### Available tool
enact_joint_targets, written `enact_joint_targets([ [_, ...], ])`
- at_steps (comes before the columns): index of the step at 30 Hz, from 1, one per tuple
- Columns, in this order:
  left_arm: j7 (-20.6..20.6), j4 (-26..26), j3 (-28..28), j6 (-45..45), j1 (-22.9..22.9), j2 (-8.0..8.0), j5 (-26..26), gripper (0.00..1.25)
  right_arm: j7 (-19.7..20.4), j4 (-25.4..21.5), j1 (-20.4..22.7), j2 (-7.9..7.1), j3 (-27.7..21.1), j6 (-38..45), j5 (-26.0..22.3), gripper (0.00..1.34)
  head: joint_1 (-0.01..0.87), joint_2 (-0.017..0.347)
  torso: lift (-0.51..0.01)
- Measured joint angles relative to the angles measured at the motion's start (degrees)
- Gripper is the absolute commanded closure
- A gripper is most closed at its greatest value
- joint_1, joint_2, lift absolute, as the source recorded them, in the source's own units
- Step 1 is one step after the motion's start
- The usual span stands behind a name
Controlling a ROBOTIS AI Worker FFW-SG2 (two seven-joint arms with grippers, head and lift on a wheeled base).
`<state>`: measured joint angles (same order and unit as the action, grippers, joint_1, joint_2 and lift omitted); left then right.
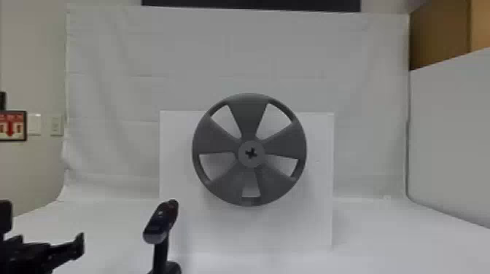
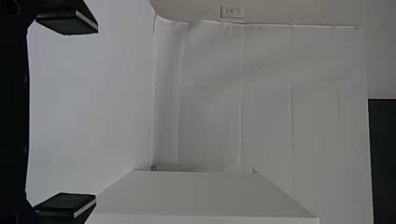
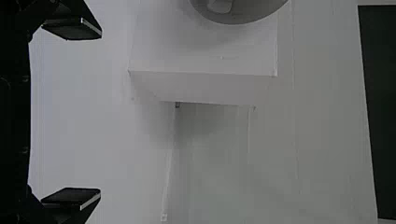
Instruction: Grasp the drill and bring into the middle of wheel
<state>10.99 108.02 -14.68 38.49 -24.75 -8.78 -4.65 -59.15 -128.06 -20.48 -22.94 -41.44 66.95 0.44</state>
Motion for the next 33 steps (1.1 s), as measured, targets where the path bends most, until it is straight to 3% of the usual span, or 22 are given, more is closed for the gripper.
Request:
enact_joint_targets([
  [33,0.0,0.0,0.1,0.0,-0.3,0.00,-0.2,0.00,0.0,0.0,-0.1,0.25,0.0,0.0,-0.1,0.11,0.000,0.000,-0.406],
])
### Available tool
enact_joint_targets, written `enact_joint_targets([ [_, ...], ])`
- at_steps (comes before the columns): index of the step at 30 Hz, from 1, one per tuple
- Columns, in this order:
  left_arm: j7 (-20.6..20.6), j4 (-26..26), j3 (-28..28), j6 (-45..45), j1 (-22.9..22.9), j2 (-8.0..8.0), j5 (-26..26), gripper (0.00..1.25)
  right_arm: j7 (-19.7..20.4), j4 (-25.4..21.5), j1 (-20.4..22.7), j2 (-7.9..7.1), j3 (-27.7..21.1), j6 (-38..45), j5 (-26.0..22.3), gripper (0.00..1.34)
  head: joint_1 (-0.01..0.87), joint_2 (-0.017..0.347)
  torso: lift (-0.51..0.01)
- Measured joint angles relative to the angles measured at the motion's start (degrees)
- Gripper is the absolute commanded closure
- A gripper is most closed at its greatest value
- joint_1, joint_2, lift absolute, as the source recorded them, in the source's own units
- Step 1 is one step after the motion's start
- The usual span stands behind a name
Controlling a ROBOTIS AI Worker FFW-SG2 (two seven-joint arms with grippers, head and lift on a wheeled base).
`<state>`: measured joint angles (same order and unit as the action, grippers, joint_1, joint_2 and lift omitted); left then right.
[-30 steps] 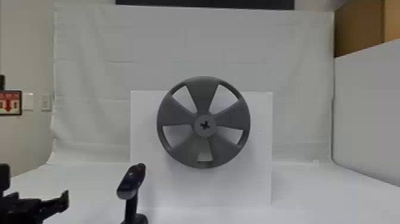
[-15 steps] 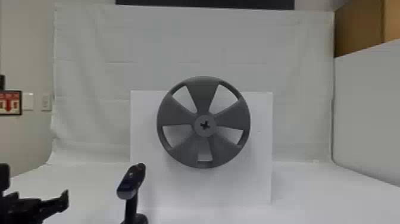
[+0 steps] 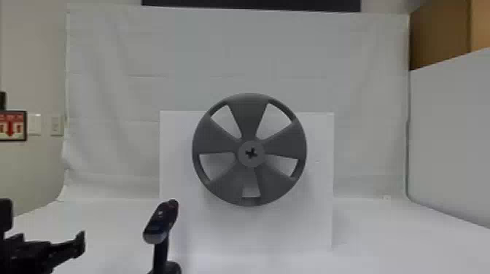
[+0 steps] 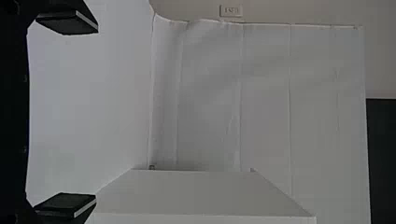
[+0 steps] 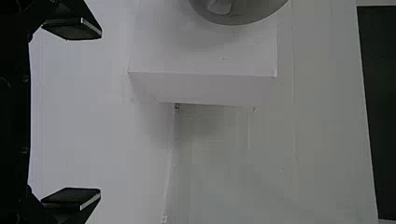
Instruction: Grasp the drill and bring into the middle of wheel
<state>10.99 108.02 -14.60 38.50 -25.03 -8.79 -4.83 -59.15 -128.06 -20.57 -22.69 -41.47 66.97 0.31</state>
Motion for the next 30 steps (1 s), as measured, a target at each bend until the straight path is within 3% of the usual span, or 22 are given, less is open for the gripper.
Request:
enact_joint_targets([
  [30,0.0,0.0,0.0,0.0,0.0,0.00,-0.5,0.00,0.0,-0.1,0.0,0.01,-0.3,0.0,-0.1,0.11,0.000,0.000,-0.406],
])
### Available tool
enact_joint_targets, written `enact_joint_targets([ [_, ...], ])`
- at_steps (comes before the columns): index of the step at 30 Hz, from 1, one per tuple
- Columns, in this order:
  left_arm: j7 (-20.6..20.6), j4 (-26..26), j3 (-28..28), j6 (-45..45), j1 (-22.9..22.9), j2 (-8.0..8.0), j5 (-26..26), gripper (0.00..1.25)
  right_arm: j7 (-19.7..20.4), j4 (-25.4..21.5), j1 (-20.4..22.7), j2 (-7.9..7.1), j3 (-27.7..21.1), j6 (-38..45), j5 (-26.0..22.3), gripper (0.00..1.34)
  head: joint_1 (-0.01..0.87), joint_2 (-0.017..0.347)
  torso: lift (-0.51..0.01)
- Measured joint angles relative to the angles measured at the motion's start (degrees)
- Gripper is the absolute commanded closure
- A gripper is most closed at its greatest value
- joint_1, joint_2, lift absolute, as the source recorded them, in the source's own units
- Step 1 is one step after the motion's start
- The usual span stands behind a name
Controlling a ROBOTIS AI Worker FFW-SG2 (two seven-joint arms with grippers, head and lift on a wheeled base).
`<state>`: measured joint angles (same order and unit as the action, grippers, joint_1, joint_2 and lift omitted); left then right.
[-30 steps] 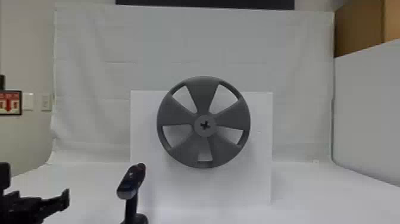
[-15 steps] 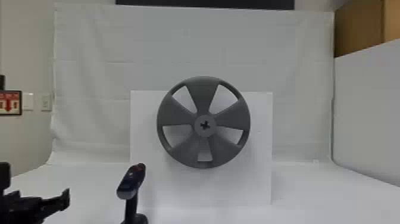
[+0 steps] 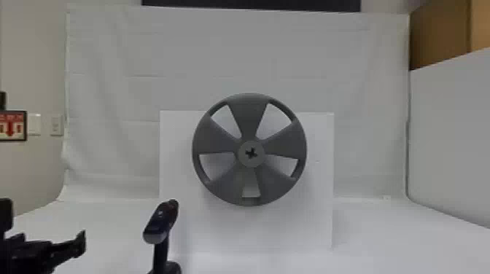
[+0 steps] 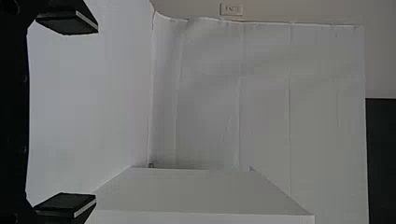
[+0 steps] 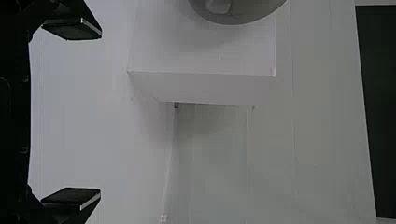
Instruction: Grasp the drill and bring into the middle of wheel
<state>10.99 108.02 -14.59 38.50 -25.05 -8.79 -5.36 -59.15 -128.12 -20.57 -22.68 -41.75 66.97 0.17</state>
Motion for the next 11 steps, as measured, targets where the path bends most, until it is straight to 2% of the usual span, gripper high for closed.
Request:
enact_joint_targets([
  [11,0.0,-0.1,0.0,0.0,0.0,0.00,0.1,0.00,0.0,0.0,0.0,-0.08,0.0,0.0,0.2,0.11,0.000,0.000,-0.406],
])
